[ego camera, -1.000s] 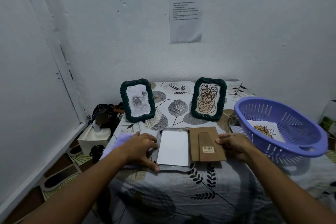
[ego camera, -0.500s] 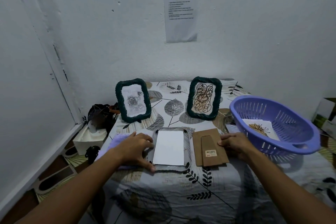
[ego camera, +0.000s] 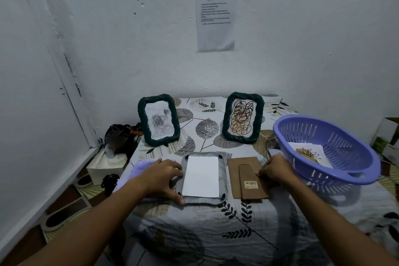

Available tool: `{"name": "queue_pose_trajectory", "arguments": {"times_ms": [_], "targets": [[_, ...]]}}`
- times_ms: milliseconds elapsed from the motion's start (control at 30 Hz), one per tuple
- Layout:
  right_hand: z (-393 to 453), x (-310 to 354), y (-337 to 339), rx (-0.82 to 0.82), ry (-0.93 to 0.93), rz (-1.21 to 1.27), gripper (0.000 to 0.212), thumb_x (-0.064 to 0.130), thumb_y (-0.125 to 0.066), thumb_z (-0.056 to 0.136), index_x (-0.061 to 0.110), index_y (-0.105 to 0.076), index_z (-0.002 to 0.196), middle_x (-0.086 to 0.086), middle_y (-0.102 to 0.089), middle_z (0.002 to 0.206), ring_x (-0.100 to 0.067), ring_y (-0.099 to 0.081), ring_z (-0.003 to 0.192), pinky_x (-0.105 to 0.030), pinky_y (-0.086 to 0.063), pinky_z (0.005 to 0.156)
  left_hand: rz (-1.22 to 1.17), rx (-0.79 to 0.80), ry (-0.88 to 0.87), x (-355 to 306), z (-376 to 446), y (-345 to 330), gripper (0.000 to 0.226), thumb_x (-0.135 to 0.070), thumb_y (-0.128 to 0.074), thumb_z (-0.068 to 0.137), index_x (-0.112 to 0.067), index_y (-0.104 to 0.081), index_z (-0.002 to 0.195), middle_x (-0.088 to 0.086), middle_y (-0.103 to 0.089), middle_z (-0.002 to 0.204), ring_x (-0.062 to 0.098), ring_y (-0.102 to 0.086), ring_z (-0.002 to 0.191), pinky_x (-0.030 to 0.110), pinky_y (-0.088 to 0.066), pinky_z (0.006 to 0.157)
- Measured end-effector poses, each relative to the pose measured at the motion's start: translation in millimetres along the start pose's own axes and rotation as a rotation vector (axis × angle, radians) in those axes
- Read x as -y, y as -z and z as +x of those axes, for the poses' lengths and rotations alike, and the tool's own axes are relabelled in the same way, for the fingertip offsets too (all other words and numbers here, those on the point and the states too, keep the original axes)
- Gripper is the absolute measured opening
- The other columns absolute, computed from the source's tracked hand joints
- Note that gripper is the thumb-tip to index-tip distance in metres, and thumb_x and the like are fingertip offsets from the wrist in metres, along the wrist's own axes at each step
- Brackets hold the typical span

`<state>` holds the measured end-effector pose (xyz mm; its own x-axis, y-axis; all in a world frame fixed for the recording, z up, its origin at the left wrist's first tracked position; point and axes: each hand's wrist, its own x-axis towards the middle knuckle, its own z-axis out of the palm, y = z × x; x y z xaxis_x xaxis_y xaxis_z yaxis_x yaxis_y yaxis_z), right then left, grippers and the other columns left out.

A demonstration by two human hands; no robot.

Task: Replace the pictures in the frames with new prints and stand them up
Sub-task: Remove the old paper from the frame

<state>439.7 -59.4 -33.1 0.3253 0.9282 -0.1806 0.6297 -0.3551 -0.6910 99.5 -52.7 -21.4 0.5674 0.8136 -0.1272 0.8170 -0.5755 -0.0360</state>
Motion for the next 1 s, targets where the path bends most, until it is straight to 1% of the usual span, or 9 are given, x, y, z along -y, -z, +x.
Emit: {"name": "queue_pose_trajectory", "arguments": {"times_ms": [100, 167, 333, 433, 533, 667, 767, 900, 1000], "targets": [[0.2, -0.5, 1.2, -0.009, 0.026, -0.038, 0.013, 0.009, -0.073, 0.080, 0.001, -0.064, 0.083, -0.012, -0.067, 0.077, -0.020, -0.068, 0.067, -0.027, -0.055, 0.058, 0.001, 0.010, -0.009, -0.3, -0.7, 1.5, 0.111, -0.094, -0.040, 0.051, -0.023, -0.053, 0.136, -0.006, -0.044, 0.145, 0.012, -0.034, 0.134, 0.037, -0.024, 0.112], [-1.4, 1.7, 3.4, -0.006, 0.056, 0.041, 0.009, 0.008, -0.071, 0.082, 0.001, -0.066, 0.084, -0.012, -0.067, 0.078, -0.018, -0.065, 0.066, -0.024, -0.051, 0.056, 0.006, 0.004, -0.009, -1.3, -1.7, 2.5, 0.109, -0.091, -0.041, 0.051, -0.023, -0.053, 0.136, -0.006, -0.044, 0.145, 0.012, -0.034, 0.134, 0.035, -0.025, 0.111], [-27.2, 32.7, 0.2, 0.291, -0.055, 0.679, 0.016, 0.008, -0.066, 0.085, -0.005, -0.064, 0.095, -0.018, -0.066, 0.085, -0.019, -0.060, 0.062, -0.023, -0.048, 0.049, -0.009, -0.011, -0.015, -1.8, -2.2, 3.5, 0.114, -0.094, -0.037, 0.048, -0.022, -0.053, 0.135, -0.005, -0.045, 0.144, 0.013, -0.034, 0.132, 0.033, -0.028, 0.109], [-37.6, 51.6, -14.0, 0.369, -0.068, 0.658, 0.015, 0.007, -0.061, 0.090, -0.004, -0.065, 0.098, -0.022, -0.070, 0.088, -0.021, -0.063, 0.063, -0.025, -0.048, 0.050, -0.048, -0.036, -0.005, -4.2, -1.9, 2.8, 0.117, -0.095, -0.034, 0.046, -0.022, -0.054, 0.135, -0.003, -0.044, 0.143, 0.013, -0.035, 0.131, 0.031, -0.031, 0.108], [-39.8, 61.9, -31.5, 0.348, -0.063, 0.558, 0.016, 0.005, -0.056, 0.091, -0.007, -0.063, 0.098, -0.024, -0.070, 0.086, -0.025, -0.064, 0.060, -0.024, -0.045, 0.047, -0.071, -0.053, 0.002, -8.2, -1.6, -0.7, 0.112, -0.091, -0.039, 0.048, -0.021, -0.055, 0.134, -0.001, -0.043, 0.141, 0.014, -0.036, 0.128, 0.027, -0.029, 0.106], [-46.6, 73.0, -43.1, 0.365, -0.049, 0.523, 0.008, 0.000, -0.054, 0.090, -0.005, -0.060, 0.091, -0.025, -0.065, 0.082, -0.027, -0.061, 0.053, -0.020, -0.039, 0.042, -0.105, -0.076, 0.008, -4.5, -0.4, -7.1, 0.118, -0.096, -0.037, 0.046, -0.021, -0.053, 0.136, 0.000, -0.043, 0.140, 0.016, -0.036, 0.127, 0.028, -0.027, 0.107], [-47.2, 74.9, -44.0, 0.325, -0.011, 0.519, 0.006, -0.005, -0.056, 0.087, -0.008, -0.061, 0.084, -0.027, -0.061, 0.081, -0.025, -0.057, 0.052, -0.020, -0.043, 0.039, -0.089, -0.070, 0.015, -4.7, 0.6, -7.9, 0.115, -0.094, -0.041, 0.048, -0.021, -0.051, 0.137, -0.001, -0.041, 0.141, 0.016, -0.035, 0.128, 0.029, -0.027, 0.108], [-41.7, 74.1, -47.7, 0.254, 0.004, 0.571, 0.012, -0.010, -0.062, 0.082, -0.011, -0.064, 0.094, -0.022, -0.066, 0.079, -0.023, -0.060, 0.057, -0.025, -0.048, 0.046, -0.098, -0.057, 0.025, -4.0, 1.9, -9.3, 0.116, -0.095, -0.039, 0.046, -0.023, -0.053, 0.135, -0.001, -0.040, 0.141, 0.016, -0.033, 0.129, 0.032, -0.028, 0.109], [-39.4, 75.9, -55.2, 0.254, -0.013, 0.619, 0.019, -0.009, -0.070, 0.077, -0.008, -0.064, 0.095, -0.022, -0.066, 0.087, -0.024, -0.062, 0.064, -0.026, -0.052, 0.048, -0.106, -0.063, 0.028, -2.8, 2.9, -11.8, 0.117, -0.098, -0.037, 0.045, -0.023, -0.054, 0.134, -0.001, -0.041, 0.140, 0.016, -0.034, 0.128, 0.034, -0.029, 0.110]]}}
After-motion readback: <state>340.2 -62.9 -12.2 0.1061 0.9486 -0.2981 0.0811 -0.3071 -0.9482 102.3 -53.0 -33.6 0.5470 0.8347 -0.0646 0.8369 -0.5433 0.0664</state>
